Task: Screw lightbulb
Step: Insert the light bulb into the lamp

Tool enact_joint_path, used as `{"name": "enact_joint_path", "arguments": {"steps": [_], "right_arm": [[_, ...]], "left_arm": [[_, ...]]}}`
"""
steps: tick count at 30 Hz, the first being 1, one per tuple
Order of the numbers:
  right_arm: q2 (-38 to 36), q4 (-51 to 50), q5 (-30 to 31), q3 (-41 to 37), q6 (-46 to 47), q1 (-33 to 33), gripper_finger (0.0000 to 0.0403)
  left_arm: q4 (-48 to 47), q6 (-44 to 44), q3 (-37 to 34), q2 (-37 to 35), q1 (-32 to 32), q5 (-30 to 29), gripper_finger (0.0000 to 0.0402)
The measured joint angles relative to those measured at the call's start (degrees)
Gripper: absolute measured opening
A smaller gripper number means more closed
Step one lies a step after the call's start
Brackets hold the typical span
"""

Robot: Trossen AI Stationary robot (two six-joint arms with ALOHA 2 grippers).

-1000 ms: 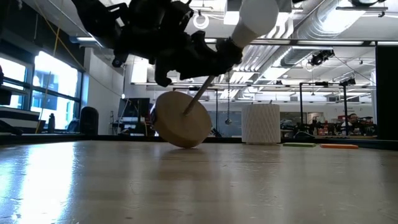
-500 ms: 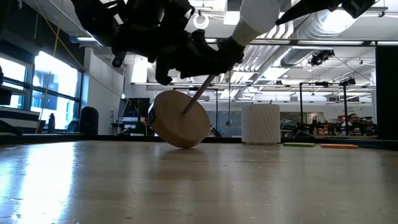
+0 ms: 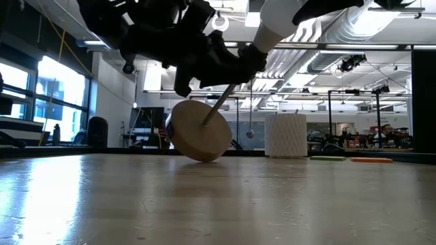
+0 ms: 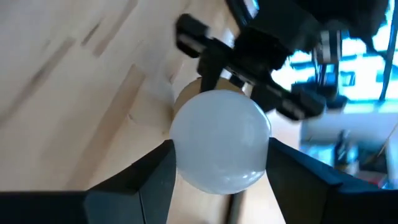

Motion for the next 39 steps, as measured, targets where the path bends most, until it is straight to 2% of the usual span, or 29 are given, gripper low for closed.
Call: {"name": "enact_joint_path", "arguments": {"steps": [9, 14, 18, 22, 30, 35, 39], "right_arm": [[0.01, 0.09, 1.51, 0.0, 34.65, 0.01, 0.0224], [0.01, 0.55, 3.35, 0.02, 51.61, -0.01, 0.0224], [0.01, 0.42, 3.3, 0.02, 58.53, -0.05, 0.0224], [-0.03, 0.42, 1.73, 0.02, 59.15, -0.06, 0.0231], [-0.9, -0.88, -4.37, 0.97, 53.57, -0.41, 0.0297], [-1.52, -7.09, -1.7, 5.68, 46.34, -0.15, 0.0302], [-1.53, -12.21, -0.74, 9.02, 35.96, 1.05, 0.0303]], "left_arm": [[1.17, 1.9, 0.0, 0.07, -2.02, -9.55, 0.0143], [2.62, 1.59, -0.07, 0.07, -2.16, -12.39, 0.0143], [2.62, 1.47, -0.07, 0.07, -2.42, -13.26, 0.0143], [2.56, 1.5, -0.07, 0.07, -2.63, -13.3, 0.0143], [3.56, 0.91, 0.13, 0.04, -2.72, -12.97, 0.0143], [3.25, 0.81, 0.17, -0.04, -2.61, -13.6, 0.0143], [3.12, 0.73, 0.17, -0.04, -2.61, -13.59, 0.0143]]}}
